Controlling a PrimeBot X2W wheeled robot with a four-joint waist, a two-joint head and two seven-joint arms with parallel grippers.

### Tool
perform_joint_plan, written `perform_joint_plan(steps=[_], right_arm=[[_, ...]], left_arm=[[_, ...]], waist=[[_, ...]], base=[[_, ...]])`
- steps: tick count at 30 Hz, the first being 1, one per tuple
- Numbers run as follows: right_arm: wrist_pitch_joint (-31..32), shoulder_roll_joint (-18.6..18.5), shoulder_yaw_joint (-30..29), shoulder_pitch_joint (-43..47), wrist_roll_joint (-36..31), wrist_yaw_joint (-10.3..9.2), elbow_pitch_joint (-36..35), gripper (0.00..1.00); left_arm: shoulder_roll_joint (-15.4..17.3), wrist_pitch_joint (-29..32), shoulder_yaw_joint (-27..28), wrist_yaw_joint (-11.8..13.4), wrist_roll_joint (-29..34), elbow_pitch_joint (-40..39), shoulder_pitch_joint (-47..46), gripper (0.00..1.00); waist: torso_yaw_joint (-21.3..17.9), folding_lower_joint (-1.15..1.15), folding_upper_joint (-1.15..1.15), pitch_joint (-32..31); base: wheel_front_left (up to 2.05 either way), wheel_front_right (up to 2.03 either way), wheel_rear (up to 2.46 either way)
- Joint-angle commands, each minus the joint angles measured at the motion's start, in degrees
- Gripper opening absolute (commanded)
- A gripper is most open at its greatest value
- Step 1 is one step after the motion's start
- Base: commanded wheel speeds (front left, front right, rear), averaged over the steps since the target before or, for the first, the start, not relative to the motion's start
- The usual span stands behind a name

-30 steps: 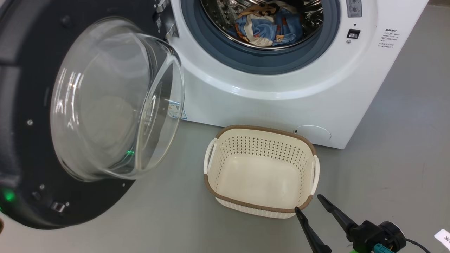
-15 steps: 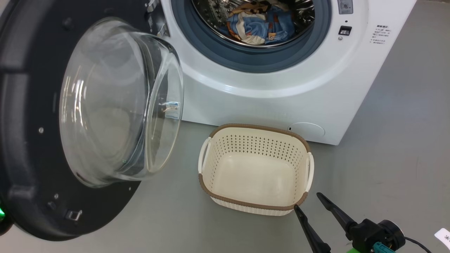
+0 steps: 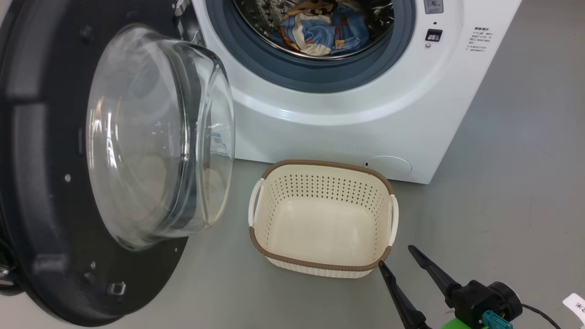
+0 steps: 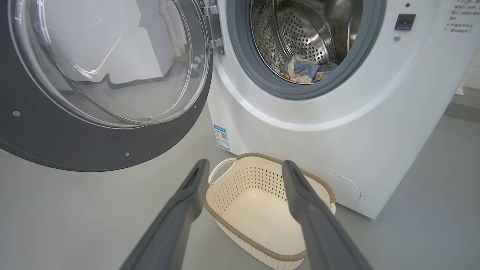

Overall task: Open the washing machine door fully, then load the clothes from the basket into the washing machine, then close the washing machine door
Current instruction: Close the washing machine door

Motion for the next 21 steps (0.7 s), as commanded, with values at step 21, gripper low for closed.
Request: perform_joint_plan(steps=[21], right_arm=[[-0.28,1.11,0.99,-2.41,-0.32,0.09,-1.05,1.00]], left_arm=[[-4.54,1.35,-4.84,0.75,0.41,-7.47,-0.58,0.00]], waist=[[-3.10,0.00,0.00,0.23]], base=[[0.00,0.00,0.00]])
